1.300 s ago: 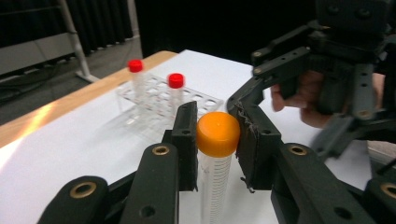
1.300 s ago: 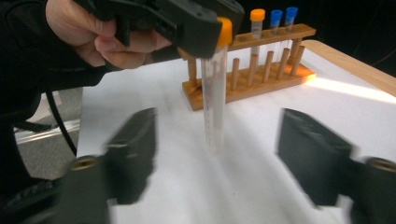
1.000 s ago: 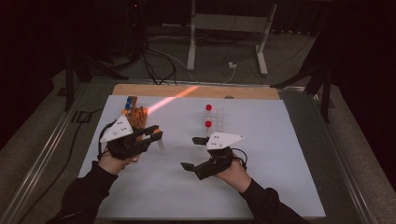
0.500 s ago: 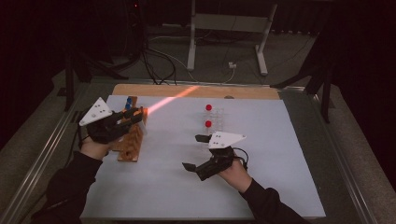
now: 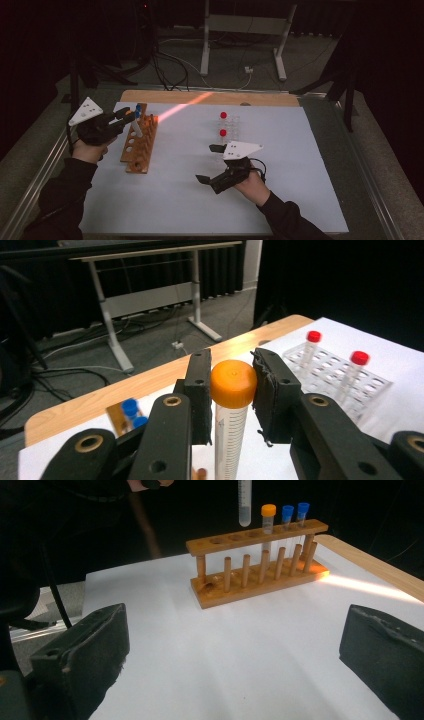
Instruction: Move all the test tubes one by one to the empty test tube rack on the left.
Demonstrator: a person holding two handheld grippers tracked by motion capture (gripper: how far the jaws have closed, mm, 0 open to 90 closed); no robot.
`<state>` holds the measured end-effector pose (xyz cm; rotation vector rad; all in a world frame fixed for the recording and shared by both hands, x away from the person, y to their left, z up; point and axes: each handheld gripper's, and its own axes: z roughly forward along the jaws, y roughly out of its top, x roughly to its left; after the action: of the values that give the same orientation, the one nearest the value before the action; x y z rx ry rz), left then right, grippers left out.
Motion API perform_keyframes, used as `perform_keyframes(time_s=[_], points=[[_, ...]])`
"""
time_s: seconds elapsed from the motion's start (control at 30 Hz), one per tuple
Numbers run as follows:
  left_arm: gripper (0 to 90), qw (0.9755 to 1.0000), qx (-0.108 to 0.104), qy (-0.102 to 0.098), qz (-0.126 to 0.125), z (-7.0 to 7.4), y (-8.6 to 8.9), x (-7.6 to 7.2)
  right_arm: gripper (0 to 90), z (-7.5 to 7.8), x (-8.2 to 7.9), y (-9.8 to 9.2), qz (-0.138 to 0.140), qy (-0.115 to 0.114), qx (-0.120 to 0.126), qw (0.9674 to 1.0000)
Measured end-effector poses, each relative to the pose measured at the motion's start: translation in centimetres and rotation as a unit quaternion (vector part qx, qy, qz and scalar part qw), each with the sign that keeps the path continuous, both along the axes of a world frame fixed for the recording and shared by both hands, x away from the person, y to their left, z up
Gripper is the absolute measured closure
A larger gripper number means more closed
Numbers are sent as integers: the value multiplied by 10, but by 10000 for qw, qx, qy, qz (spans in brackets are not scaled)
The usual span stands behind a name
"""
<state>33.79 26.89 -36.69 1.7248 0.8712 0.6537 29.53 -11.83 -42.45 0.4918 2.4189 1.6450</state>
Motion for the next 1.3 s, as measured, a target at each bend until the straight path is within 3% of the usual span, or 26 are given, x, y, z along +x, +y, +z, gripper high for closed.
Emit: perform_keyframes(time_s=[0.3, 0.5, 0.57, 0.8, 1.3], points=[[716, 9994, -130, 60, 317, -7, 15, 14, 0, 0, 0, -1, 4, 6, 2, 10000], [716, 9987, -58, 138, 490, -19, 16, 22, 0, 0, 0, -1, 21, -1, -19, 10000], [716, 9986, -112, 192, 489, -23, 17, 24, 0, 0, 0, -1, 21, -18, -43, 10000], [716, 9978, 72, 314, 571, -39, 14, 29, 0, -1, 0, -1, 30, -14, -52, 10000], [715, 9955, 27, 674, 668, -78, 15, 30, 0, 0, -1, -1, 90, 34, -21, 10000]])
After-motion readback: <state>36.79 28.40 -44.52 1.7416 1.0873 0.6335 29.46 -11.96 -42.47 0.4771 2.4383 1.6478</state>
